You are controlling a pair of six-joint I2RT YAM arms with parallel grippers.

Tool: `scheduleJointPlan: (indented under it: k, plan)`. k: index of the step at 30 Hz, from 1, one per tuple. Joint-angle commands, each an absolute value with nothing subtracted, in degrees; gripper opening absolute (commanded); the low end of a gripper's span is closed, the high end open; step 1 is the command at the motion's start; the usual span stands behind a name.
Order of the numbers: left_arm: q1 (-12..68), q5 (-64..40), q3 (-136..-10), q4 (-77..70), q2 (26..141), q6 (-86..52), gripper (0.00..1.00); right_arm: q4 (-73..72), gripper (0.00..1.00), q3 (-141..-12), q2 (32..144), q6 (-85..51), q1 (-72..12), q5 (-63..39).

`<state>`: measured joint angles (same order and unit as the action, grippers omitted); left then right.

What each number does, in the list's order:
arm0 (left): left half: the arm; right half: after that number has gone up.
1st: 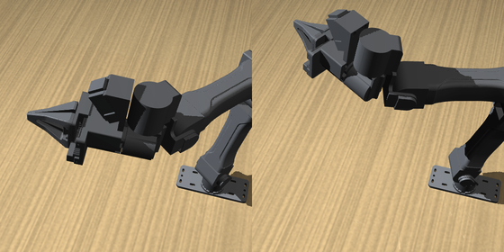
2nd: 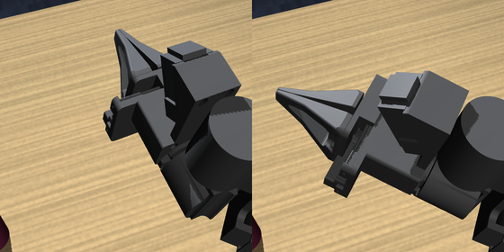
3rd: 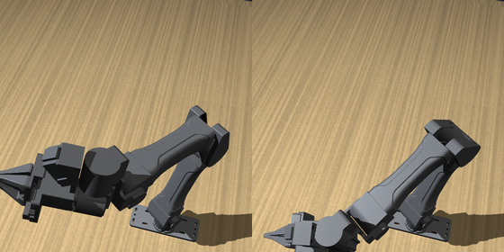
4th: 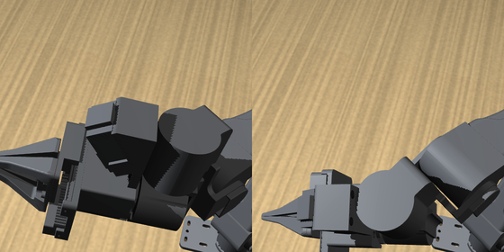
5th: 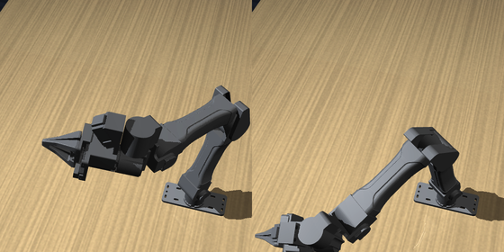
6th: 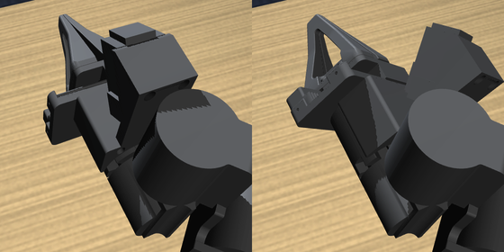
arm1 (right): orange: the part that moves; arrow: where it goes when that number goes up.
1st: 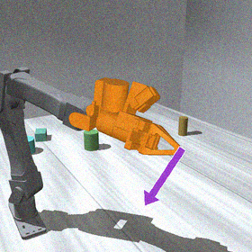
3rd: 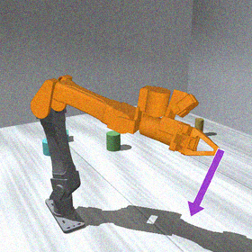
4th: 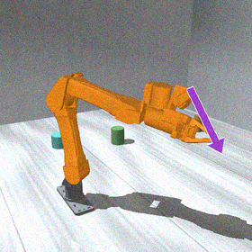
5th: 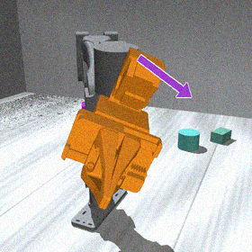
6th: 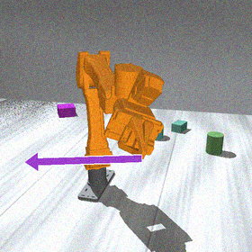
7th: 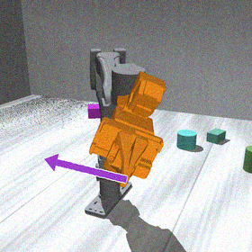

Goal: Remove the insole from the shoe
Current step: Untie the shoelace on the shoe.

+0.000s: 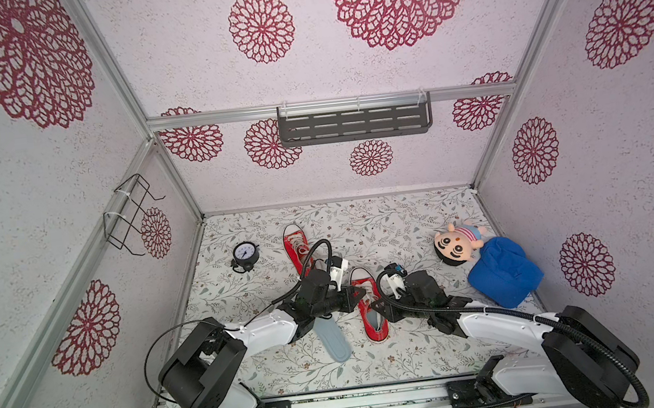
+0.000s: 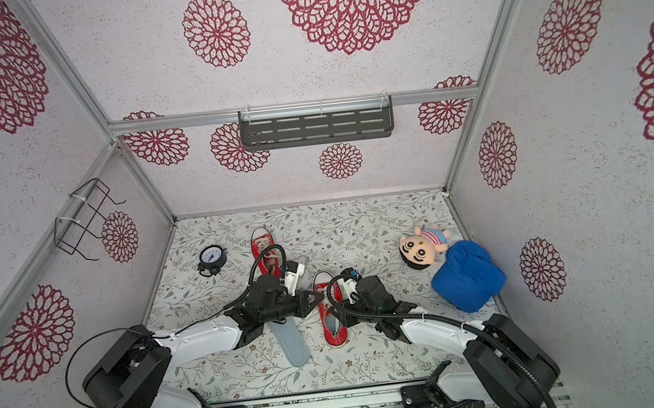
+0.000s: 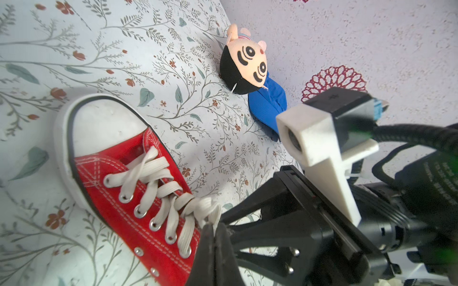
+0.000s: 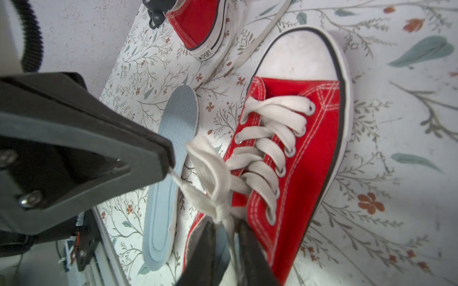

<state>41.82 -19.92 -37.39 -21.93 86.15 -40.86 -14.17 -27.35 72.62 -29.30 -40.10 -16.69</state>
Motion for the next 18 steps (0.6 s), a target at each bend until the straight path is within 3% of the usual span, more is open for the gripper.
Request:
scheduleJointPlan:
  k: [1, 5, 18]
  plan:
    - [40.28, -17.15, -40.61, -16.74, 81.55, -35.48, 0.00, -11.93, 0.39, -28.78, 70.08, -28.44, -40.08, -15.41]
    - [38.71, -16.75, -43.10, -11.81, 79.05, -31.11, 0.00, -7.84, 0.49, -28.22, 67.85, -27.17, -39.99, -12.68]
    - [30.50, -17.06, -51.55, -4.39, 76.01, -23.77, 0.00, -5.09, 0.49, -25.55, 68.75, -29.66, -40.12, -13.52]
